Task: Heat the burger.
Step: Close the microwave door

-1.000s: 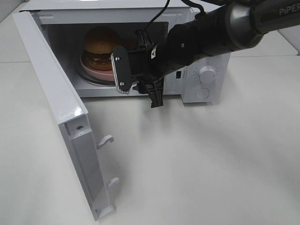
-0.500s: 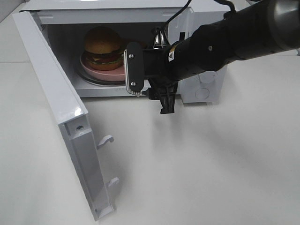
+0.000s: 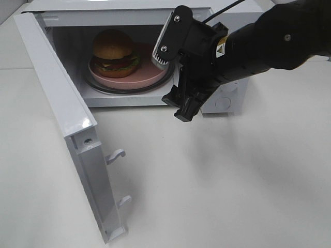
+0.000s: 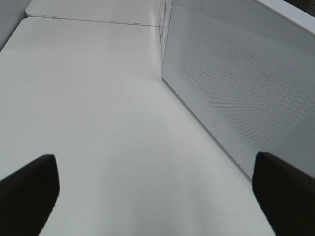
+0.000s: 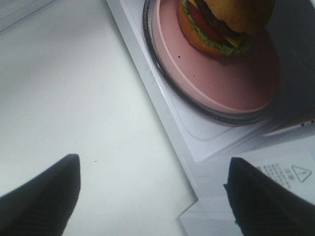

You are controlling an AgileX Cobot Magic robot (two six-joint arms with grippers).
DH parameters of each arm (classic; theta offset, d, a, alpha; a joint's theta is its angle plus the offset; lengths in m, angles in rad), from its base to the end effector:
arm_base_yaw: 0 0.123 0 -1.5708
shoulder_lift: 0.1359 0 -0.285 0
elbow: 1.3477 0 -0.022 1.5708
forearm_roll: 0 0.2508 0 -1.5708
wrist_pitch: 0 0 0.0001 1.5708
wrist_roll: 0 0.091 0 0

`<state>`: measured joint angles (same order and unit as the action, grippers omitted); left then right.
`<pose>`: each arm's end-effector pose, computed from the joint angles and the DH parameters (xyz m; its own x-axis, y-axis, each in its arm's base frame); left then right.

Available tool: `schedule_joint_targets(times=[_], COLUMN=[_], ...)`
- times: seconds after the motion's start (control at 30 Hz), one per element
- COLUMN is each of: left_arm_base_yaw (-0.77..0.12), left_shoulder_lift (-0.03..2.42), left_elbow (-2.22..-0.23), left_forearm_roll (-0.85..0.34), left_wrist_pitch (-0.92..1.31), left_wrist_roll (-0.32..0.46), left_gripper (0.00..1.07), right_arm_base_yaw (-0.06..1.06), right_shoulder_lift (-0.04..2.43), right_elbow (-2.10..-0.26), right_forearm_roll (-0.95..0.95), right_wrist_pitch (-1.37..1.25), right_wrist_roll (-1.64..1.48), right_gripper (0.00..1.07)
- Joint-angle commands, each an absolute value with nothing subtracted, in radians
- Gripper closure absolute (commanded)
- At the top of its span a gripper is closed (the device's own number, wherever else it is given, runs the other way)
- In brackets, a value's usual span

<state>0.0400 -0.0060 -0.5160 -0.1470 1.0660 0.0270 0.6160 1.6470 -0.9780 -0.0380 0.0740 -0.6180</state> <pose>-0.0079 -0.0120 0.2819 -0.4395 -0.0617 -0.8961 0.0561 0.9938 -0.0960 0.2888 0.2041 0.2266 -0.0432 -0.7778 -0.6271 -0.7600 0.4330 -0.4847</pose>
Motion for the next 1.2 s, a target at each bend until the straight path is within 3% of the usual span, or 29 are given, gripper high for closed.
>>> schedule_joint_targets(times=[0.03, 0.4, 0.73, 1.2], left_arm_base_yaw=[0.045, 0.045, 0.045, 0.045], left_shoulder_lift=[-0.01, -0.01, -0.01, -0.01], left_elbow=[-0.514, -0.514, -0.514, -0.514], left_forearm_roll=[-0.146, -0.146, -0.146, -0.146], left_wrist_pitch=[1.068, 1.068, 1.068, 1.068], left_wrist_roll=[0.025, 0.025, 0.025, 0.025], left_gripper=[0.07, 0.07, 0.07, 0.07], right_arm_base_yaw=[0.615, 0.615, 0.615, 0.615], right_shoulder_lift=[1.602, 1.452, 1.348, 1.206], right_elbow=[-0.959, -0.884, -0.879, -0.879], right_forearm_roll=[-0.047, -0.047, -0.094, -0.092], right_wrist_pitch=[0.109, 0.273, 0.632, 0.903], right_wrist_roll=[-0.54, -0.32, -0.107, -0.058], right_gripper=[0.28, 0.29, 0.3, 0.31])
